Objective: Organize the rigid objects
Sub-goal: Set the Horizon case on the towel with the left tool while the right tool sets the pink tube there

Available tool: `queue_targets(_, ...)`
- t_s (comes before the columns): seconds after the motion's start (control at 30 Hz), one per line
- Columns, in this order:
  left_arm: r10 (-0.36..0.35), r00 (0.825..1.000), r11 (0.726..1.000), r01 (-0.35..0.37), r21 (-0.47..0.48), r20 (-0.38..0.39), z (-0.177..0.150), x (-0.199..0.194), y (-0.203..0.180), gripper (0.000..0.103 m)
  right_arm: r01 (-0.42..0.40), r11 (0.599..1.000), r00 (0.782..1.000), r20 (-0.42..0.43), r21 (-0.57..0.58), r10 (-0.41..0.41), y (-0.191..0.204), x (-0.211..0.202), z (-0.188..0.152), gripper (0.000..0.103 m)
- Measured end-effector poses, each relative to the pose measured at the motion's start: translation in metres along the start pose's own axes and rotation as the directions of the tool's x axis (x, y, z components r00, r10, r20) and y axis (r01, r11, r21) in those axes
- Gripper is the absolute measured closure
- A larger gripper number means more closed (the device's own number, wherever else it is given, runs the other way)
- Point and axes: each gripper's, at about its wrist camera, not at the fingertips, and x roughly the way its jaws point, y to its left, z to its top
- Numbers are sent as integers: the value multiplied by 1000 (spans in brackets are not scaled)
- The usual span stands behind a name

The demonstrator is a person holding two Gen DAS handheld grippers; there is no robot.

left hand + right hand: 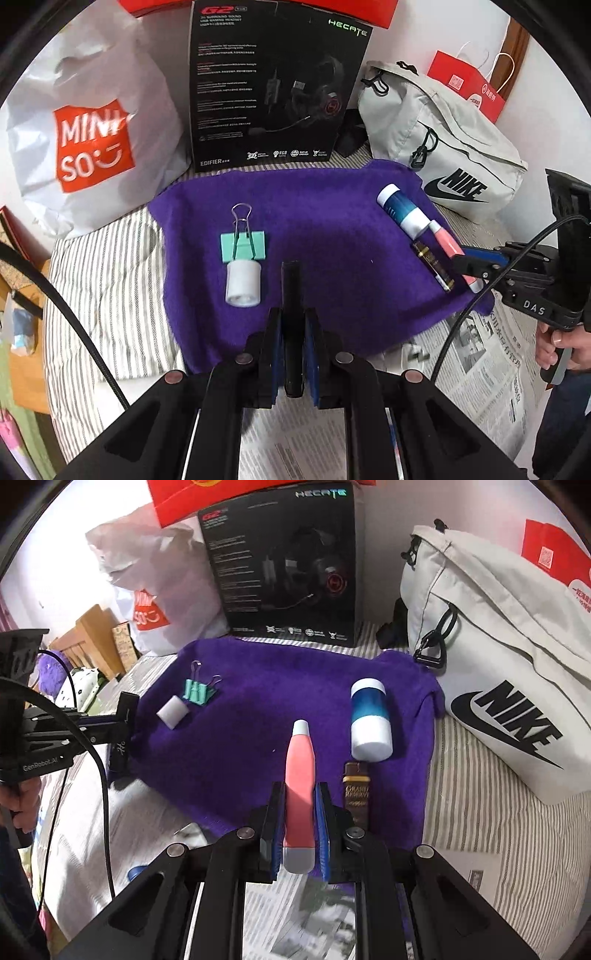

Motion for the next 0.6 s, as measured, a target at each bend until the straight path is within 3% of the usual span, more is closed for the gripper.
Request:
queue_targets(0.47,-20,995,1000,18,-15,-97,10,51,9,91,12,1000,998,-60,-18,-13,-2,43,0,87)
queue_targets(0.6,16,993,1000,-16,-6,-119,13,62,9,91,7,1000,998,-66,-19,-8,-2,48,-1,87)
